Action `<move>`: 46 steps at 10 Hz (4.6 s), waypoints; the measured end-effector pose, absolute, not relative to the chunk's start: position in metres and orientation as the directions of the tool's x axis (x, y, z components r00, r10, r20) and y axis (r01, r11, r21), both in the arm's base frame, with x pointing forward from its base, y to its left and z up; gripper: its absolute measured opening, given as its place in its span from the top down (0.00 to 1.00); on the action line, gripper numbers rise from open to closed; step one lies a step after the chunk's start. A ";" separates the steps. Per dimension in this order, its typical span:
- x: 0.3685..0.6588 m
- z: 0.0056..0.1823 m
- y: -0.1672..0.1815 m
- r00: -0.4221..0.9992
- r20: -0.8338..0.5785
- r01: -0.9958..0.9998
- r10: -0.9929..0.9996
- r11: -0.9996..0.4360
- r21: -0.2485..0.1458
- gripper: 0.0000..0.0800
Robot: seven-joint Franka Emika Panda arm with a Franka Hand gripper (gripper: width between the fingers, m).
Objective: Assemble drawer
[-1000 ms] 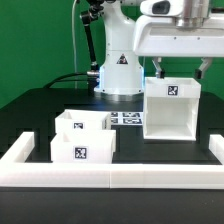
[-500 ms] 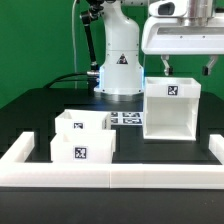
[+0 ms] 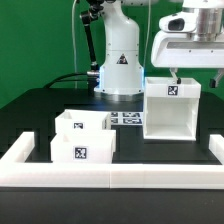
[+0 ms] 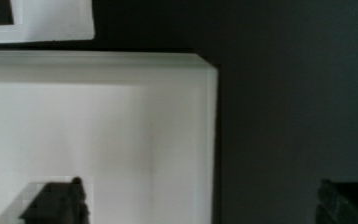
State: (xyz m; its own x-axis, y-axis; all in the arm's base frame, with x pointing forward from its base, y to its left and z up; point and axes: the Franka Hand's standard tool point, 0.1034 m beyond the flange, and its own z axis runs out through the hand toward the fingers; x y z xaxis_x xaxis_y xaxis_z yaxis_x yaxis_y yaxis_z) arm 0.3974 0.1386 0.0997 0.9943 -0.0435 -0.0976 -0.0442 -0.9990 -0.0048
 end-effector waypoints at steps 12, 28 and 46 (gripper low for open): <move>0.397 0.099 0.136 0.994 -0.099 -0.051 -0.050 -0.999 -0.005 0.95; 0.568 0.101 0.099 0.990 0.051 -0.130 -0.134 -0.989 -0.071 0.95; 0.584 0.102 0.106 0.272 -0.122 -0.955 -0.955 -0.252 -0.156 0.95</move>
Offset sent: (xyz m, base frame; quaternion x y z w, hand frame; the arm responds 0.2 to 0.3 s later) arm 0.0012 -0.0039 0.0016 0.0128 0.0044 0.0096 0.9999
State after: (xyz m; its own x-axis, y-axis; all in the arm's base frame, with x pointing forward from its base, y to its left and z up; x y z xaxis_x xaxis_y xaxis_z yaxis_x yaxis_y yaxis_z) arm 0.5843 0.1064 0.1021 0.2721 -0.9545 -0.1219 -0.9550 -0.2523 -0.1559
